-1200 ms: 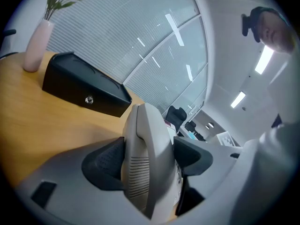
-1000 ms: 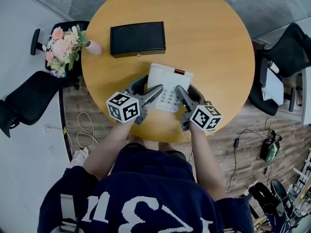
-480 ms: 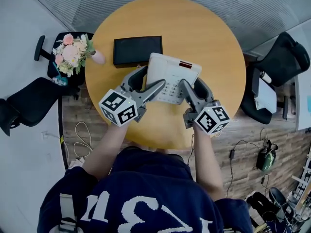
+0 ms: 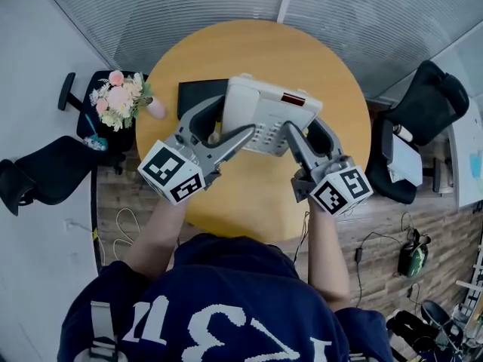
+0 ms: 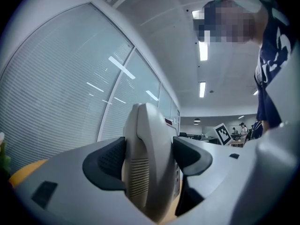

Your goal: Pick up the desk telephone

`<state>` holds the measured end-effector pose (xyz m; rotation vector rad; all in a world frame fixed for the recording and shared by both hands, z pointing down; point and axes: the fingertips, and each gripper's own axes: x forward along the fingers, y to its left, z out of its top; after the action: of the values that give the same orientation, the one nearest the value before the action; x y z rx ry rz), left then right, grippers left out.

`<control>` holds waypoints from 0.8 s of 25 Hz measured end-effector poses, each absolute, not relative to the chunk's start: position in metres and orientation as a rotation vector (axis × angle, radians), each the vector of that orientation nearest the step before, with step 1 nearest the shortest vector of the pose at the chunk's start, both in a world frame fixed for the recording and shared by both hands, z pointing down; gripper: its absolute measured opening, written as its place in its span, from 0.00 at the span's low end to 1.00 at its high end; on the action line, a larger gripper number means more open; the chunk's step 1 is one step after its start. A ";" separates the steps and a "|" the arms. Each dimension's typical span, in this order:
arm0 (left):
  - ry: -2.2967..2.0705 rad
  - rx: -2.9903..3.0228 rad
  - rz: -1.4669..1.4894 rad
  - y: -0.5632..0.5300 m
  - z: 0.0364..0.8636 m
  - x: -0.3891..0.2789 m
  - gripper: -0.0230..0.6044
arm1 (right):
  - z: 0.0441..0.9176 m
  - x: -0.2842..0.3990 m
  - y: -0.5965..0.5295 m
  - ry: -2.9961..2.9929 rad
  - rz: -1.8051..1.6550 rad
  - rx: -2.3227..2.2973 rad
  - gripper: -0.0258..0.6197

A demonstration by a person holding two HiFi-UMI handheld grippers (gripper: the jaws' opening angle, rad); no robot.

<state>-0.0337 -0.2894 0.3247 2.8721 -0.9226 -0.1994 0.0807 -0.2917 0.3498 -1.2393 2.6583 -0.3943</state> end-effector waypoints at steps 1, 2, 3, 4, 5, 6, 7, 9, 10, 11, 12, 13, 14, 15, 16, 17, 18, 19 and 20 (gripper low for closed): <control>-0.924 2.886 -0.208 -0.288 0.317 -0.034 0.55 | 0.342 0.080 -0.291 2.662 -0.373 -1.234 0.38; -0.929 2.900 -0.219 -0.287 0.310 -0.034 0.55 | 0.335 0.080 -0.290 2.664 -0.352 -1.229 0.38; -0.936 2.913 -0.231 -0.286 0.303 -0.034 0.55 | 0.328 0.080 -0.290 2.665 -0.334 -1.225 0.38; -0.946 2.924 -0.245 -0.284 0.297 -0.034 0.55 | 0.322 0.080 -0.289 2.665 -0.318 -1.222 0.38; -0.955 2.935 -0.260 -0.283 0.291 -0.034 0.55 | 0.315 0.080 -0.288 2.664 -0.301 -1.219 0.38; -0.961 2.944 -0.275 -0.281 0.286 -0.034 0.55 | 0.309 0.080 -0.287 2.665 -0.281 -1.216 0.38; -0.965 2.953 -0.288 -0.278 0.280 -0.035 0.55 | 0.303 0.079 -0.285 2.667 -0.259 -1.213 0.38; -0.970 2.969 -0.302 -0.274 0.272 -0.035 0.55 | 0.294 0.079 -0.281 2.673 -0.217 -1.210 0.38; -0.972 2.976 -0.304 -0.272 0.269 -0.035 0.55 | 0.290 0.079 -0.279 2.676 -0.200 -1.209 0.38; -0.974 2.981 -0.308 -0.271 0.266 -0.035 0.55 | 0.287 0.079 -0.278 2.676 -0.188 -1.209 0.38; -0.975 2.983 -0.314 -0.271 0.264 -0.035 0.55 | 0.284 0.079 -0.278 2.674 -0.181 -1.209 0.38; -0.974 2.983 -0.321 -0.271 0.262 -0.035 0.55 | 0.282 0.079 -0.277 2.670 -0.177 -1.211 0.38; -0.972 2.983 -0.328 -0.270 0.260 -0.035 0.55 | 0.281 0.079 -0.277 2.667 -0.175 -1.213 0.38; -0.971 2.983 -0.331 -0.270 0.260 -0.035 0.55 | 0.280 0.080 -0.276 2.665 -0.174 -1.215 0.38; -0.972 2.984 -0.328 -0.269 0.259 -0.034 0.55 | 0.279 0.080 -0.276 2.665 -0.173 -1.218 0.38; -0.974 2.985 -0.322 -0.269 0.260 -0.034 0.55 | 0.280 0.081 -0.275 2.668 -0.172 -1.221 0.38; -0.978 2.983 -0.312 -0.268 0.261 -0.033 0.55 | 0.280 0.081 -0.275 2.671 -0.170 -1.223 0.38; -0.984 2.981 -0.304 -0.268 0.262 -0.032 0.55 | 0.280 0.081 -0.275 2.674 -0.169 -1.225 0.38; -0.989 2.978 -0.298 -0.268 0.263 -0.032 0.55 | 0.280 0.082 -0.275 2.676 -0.168 -1.225 0.38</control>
<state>-0.0317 -0.2684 0.2627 2.9776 -0.9891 -0.2985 0.0820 -0.2749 0.2803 -1.2254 2.6756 -0.1679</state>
